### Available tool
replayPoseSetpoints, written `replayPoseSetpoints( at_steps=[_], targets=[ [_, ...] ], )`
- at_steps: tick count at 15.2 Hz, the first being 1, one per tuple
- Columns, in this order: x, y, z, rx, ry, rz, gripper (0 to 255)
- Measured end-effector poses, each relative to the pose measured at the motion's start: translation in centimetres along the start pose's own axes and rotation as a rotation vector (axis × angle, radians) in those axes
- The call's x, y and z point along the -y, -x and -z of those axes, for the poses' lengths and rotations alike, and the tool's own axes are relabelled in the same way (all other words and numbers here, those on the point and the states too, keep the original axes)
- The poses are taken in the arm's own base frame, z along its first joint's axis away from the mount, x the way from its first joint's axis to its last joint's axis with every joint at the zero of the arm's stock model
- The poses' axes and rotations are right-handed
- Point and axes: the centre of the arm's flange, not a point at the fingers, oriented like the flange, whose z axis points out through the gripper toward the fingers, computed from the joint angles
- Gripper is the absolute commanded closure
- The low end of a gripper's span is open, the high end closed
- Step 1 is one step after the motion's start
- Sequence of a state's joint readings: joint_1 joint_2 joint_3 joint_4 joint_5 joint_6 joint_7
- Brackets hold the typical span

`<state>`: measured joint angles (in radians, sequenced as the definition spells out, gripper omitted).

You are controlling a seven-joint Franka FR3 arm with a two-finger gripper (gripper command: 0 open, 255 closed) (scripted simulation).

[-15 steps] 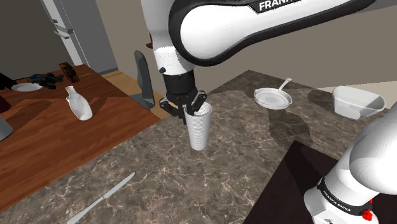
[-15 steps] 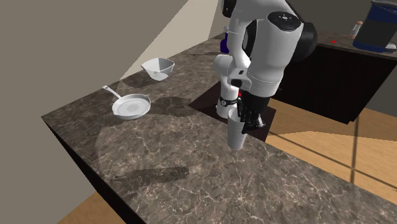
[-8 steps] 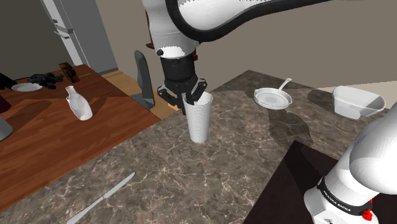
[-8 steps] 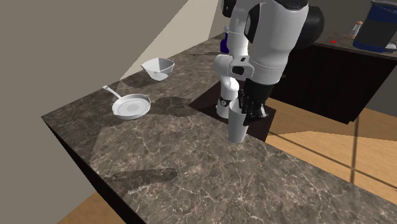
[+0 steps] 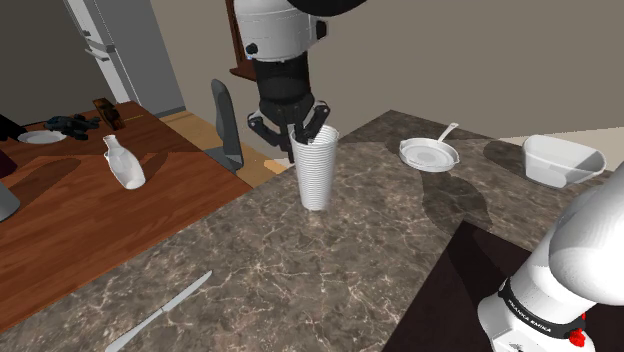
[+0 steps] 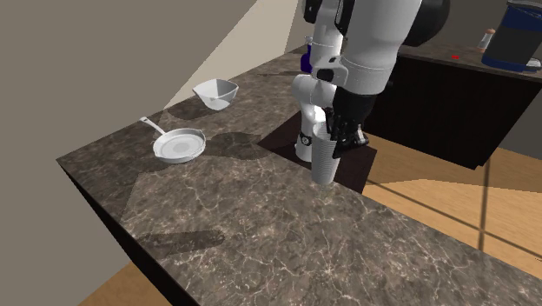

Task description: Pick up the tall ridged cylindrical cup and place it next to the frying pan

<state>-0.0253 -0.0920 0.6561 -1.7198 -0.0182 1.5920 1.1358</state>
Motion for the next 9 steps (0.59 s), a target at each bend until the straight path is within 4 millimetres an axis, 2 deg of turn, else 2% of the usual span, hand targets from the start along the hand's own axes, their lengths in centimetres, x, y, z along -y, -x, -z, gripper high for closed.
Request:
replayPoseSetpoints(
  at_steps=[7, 9],
  targets=[
    [-7.8, -2.9, -0.3, 0.000, 0.001, 0.000, 255],
    [-10.7, -3.6, -0.6, 0.000, 0.001, -0.001, 255]
  ],
)
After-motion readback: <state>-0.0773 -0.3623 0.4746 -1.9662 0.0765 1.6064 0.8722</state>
